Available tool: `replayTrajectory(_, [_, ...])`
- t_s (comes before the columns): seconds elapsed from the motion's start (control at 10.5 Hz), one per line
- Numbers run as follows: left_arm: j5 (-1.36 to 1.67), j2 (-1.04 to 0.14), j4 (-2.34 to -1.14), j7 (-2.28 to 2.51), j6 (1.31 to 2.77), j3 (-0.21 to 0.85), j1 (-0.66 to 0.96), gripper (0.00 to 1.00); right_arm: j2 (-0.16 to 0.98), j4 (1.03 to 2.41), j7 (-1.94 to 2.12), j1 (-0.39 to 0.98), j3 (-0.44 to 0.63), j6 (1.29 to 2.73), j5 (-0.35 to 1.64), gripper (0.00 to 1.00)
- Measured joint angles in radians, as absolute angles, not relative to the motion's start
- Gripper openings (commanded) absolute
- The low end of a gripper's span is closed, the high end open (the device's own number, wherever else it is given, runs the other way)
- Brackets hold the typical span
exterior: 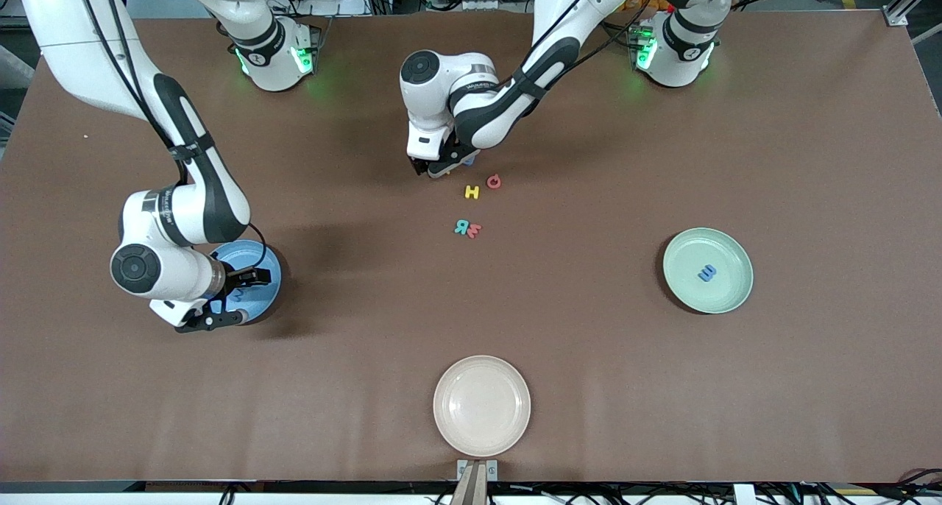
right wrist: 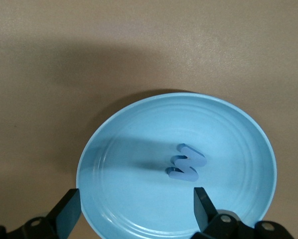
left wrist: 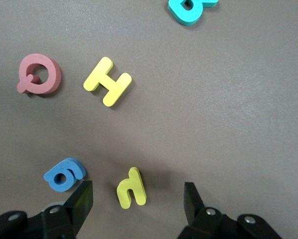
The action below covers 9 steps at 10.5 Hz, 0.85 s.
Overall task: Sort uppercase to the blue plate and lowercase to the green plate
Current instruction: 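Release the M on the blue plate and lower the left gripper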
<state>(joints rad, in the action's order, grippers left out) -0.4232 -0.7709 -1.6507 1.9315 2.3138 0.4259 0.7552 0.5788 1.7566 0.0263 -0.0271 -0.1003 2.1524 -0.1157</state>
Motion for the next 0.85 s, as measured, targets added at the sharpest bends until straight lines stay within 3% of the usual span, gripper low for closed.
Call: replayTrajectory(0.85, [-0.426, -0.797, -1.650, 1.975, 2.314, 0.425, 0.764, 0.65, 0.582, 1.757, 0.026, -0.027, -0.100, 2.156, -0.116, 1.00])
